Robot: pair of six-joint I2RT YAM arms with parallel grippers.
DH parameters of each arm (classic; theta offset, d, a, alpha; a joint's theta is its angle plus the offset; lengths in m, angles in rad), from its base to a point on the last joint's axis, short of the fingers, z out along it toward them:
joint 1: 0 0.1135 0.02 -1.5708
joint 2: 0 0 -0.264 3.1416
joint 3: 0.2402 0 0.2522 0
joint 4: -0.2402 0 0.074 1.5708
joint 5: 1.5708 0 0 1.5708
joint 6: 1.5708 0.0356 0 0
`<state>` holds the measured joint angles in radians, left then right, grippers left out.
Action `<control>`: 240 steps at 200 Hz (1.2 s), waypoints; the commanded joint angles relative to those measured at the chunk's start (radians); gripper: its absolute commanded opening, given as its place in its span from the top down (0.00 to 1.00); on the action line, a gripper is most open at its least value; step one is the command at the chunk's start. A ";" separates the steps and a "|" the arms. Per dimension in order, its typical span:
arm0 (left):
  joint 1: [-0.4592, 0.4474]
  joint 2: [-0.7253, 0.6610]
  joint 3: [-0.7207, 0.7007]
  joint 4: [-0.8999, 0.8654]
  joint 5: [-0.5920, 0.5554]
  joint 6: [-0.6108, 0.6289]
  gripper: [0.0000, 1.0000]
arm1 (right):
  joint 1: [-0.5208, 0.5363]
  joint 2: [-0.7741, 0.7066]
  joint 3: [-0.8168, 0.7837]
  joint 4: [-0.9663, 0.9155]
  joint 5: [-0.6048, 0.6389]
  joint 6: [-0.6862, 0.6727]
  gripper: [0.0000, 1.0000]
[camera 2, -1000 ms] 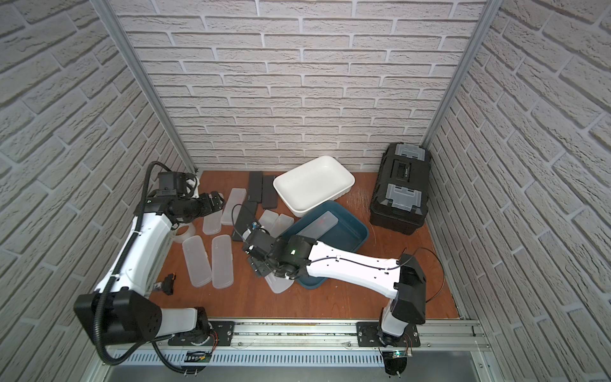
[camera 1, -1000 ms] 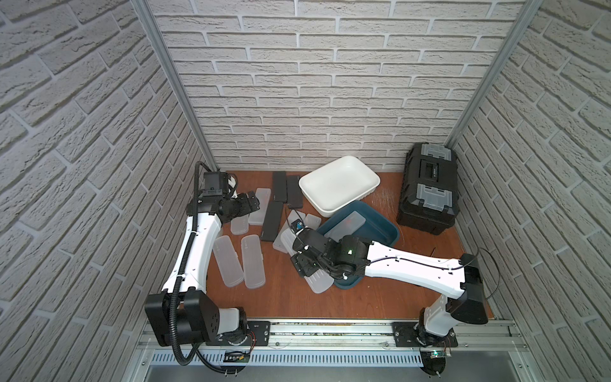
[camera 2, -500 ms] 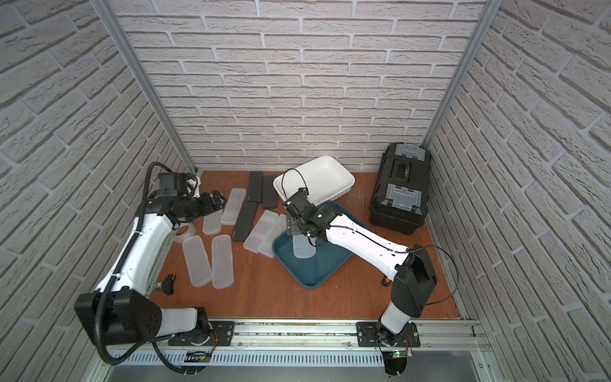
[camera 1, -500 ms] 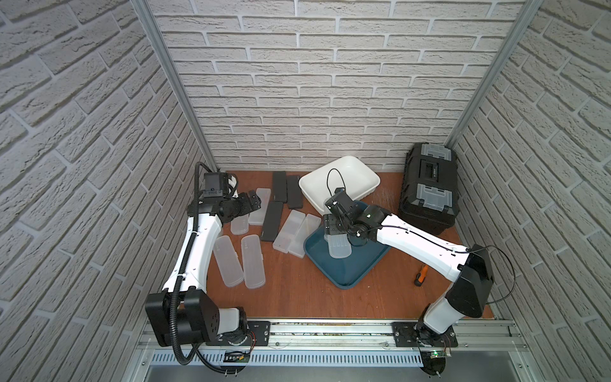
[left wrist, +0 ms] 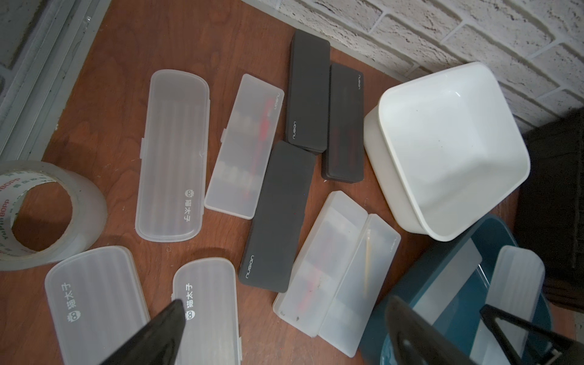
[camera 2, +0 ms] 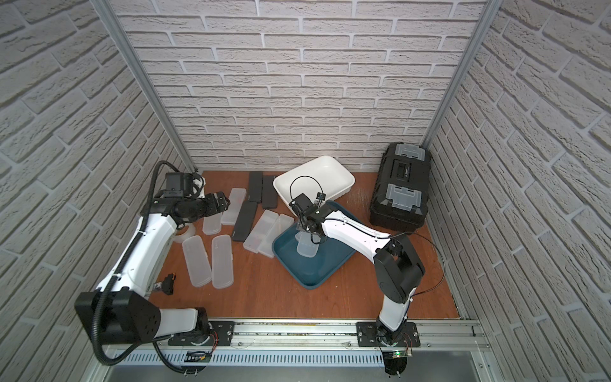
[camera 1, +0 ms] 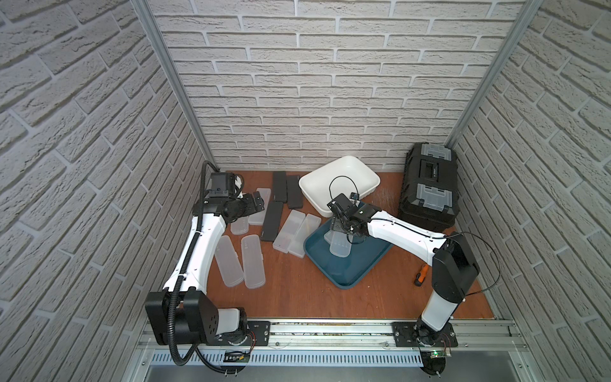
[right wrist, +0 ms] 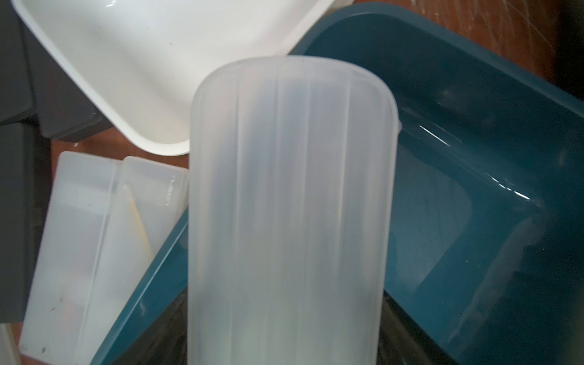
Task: Place the pencil cases by color into the storage box
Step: Place the pencil case at the storage box.
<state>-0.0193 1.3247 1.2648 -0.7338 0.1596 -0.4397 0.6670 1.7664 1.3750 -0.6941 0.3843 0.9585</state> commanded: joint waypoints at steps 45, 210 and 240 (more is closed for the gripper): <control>-0.064 -0.045 0.018 -0.024 -0.060 0.040 0.02 | -0.042 -0.083 -0.095 -0.046 0.056 0.116 0.44; -0.120 -0.092 0.004 -0.026 -0.072 0.045 0.02 | -0.024 -0.051 -0.239 0.016 0.007 0.320 0.45; -0.122 -0.098 0.004 -0.027 -0.074 0.045 0.02 | -0.012 0.002 -0.191 -0.014 -0.005 0.388 0.44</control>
<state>-0.1349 1.2469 1.2686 -0.7628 0.0906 -0.4038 0.6411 1.7515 1.1442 -0.6994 0.3885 1.2644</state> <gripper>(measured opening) 0.982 0.785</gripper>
